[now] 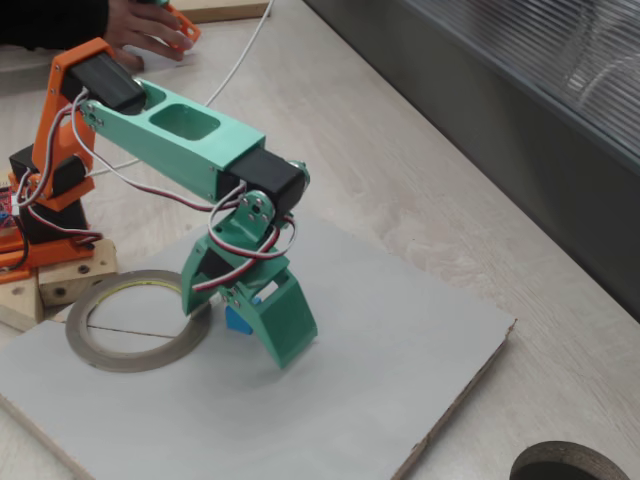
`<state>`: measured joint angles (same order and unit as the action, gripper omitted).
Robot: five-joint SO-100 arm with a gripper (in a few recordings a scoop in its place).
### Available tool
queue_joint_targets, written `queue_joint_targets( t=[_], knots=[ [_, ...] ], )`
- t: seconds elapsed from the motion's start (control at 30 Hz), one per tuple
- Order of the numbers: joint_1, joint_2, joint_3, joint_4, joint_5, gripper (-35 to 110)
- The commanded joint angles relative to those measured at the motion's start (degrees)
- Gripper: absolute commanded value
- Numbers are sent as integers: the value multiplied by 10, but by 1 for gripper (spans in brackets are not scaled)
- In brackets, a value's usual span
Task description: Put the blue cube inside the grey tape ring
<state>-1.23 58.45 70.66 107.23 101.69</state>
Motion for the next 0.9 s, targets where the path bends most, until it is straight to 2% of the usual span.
queue_joint_targets(
  t=[0.0,0.13,0.47,0.87],
  knots=[
    [-4,23,4,5,4,101],
    [-4,25,-2,-5,4,86],
    [3,61,-1,-124,9,48],
    [4,68,-2,-134,9,16]
  ],
)
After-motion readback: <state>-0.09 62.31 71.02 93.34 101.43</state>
